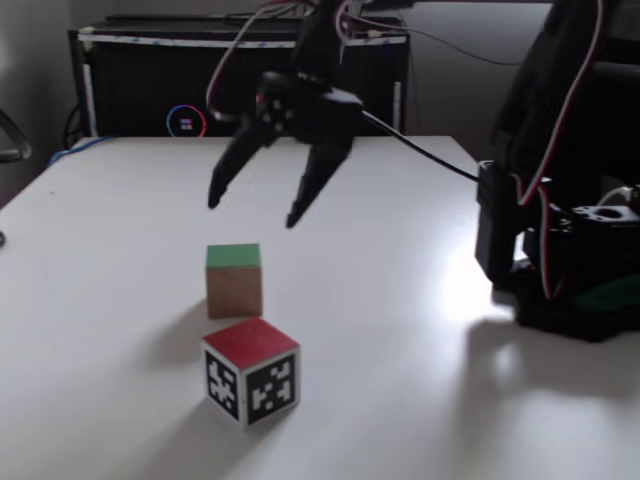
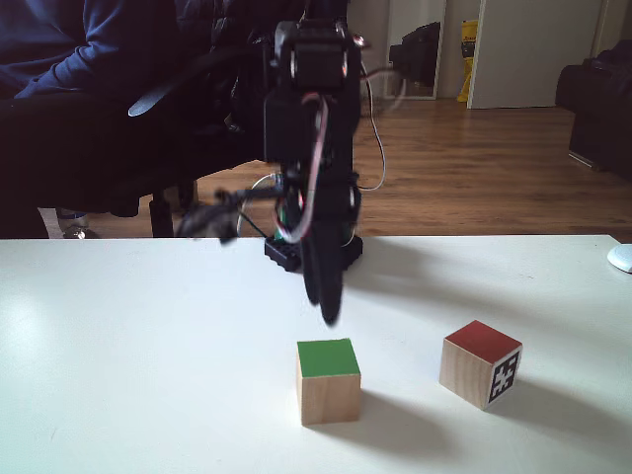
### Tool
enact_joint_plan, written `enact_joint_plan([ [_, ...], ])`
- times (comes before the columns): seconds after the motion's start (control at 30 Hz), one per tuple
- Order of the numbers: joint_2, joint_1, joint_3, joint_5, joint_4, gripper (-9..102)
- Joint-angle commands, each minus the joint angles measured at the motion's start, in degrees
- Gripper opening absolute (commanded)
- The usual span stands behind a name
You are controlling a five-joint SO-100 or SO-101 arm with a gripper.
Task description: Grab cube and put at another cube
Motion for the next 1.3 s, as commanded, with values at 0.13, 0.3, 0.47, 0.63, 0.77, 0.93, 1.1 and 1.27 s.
enact_joint_plan([
  [0.13, -3.25, -0.79, -2.72, 0.26, 0.00, 40],
  [0.3, -6.06, -1.41, -2.46, 0.26, -1.67, 40],
  [0.47, -9.58, -0.97, -3.16, 0.09, -4.75, 40],
  [0.63, -13.10, -0.44, -4.83, 0.26, -6.42, 40],
  [0.77, -15.29, -0.35, -5.19, 0.26, -8.26, 39],
  [0.93, -17.40, -0.79, -5.62, 0.44, -8.96, 37],
  [1.1, -18.37, -1.14, -5.71, 0.53, -9.67, 35],
  [1.27, -18.81, -1.14, -5.71, 0.53, -10.11, 32],
])
